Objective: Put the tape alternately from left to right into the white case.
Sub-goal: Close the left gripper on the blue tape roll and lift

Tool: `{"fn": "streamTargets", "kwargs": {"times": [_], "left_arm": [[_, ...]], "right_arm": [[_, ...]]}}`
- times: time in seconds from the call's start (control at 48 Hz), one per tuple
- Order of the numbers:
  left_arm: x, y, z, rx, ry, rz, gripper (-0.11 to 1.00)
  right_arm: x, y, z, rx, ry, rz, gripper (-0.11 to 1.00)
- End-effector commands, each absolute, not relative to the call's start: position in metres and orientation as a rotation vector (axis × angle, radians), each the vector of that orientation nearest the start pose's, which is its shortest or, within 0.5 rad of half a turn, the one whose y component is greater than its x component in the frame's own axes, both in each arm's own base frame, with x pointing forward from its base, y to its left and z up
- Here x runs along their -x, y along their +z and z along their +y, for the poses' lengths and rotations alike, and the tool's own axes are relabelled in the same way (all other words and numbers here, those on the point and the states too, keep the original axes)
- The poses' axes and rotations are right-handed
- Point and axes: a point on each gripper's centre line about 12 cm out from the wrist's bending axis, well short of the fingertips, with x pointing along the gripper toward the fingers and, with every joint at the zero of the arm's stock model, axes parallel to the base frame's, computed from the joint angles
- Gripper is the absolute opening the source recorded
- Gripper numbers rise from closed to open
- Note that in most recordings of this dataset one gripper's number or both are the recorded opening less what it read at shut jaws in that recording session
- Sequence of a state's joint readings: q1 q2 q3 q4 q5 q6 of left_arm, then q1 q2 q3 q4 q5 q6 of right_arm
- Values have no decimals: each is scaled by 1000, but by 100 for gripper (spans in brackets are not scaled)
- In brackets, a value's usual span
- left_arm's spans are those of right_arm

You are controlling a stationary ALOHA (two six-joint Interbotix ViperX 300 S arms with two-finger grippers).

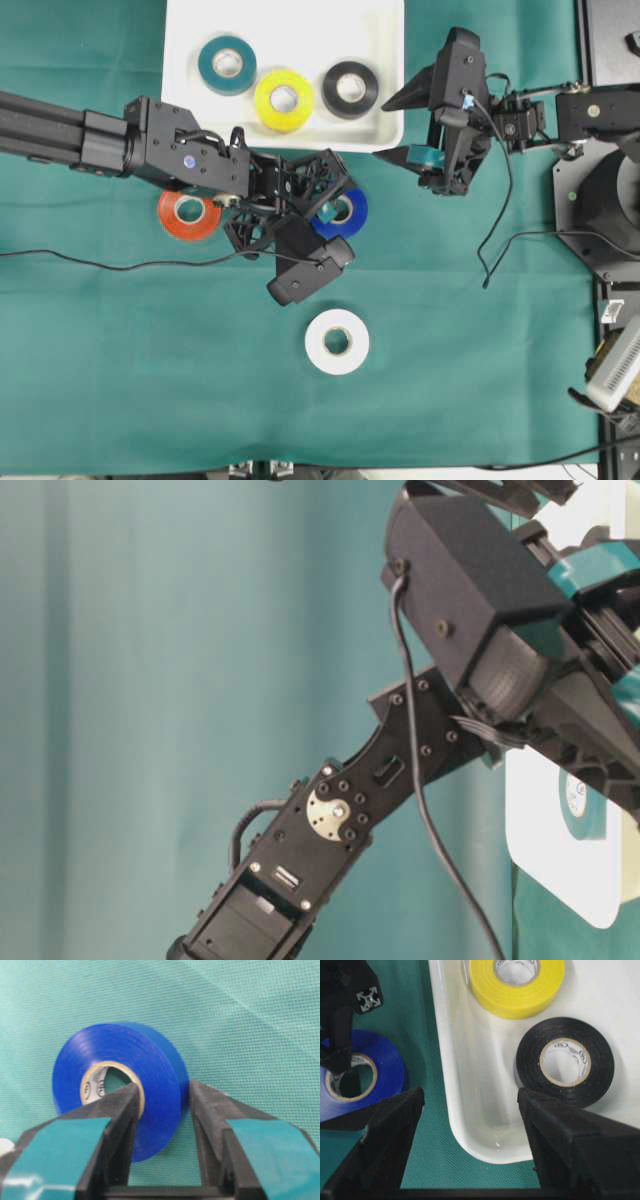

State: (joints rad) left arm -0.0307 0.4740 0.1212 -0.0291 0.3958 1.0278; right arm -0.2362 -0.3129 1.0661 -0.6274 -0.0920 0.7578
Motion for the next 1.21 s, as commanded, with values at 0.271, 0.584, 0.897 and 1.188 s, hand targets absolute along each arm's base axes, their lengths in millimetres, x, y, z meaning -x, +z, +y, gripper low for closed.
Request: {"fn": "streamTargets", "kwargs": {"times": [0.271,0.584,0.897,1.188], "left_arm": [[-505,116,-13,-923,-501,854,-2],[-507,130,-13,-918,-469,810,-2],[-501,142,-13,-921,-463,798,-2],[-490,170,-13,-909,-476,824,-2]], "right_arm": [[-271,165,-57,-225,-206,604,82],[-271,165,-57,-225,-206,604,82],[-271,165,-57,-225,-206,604,82],[-271,165,-57,-225,-206,604,82]]}}
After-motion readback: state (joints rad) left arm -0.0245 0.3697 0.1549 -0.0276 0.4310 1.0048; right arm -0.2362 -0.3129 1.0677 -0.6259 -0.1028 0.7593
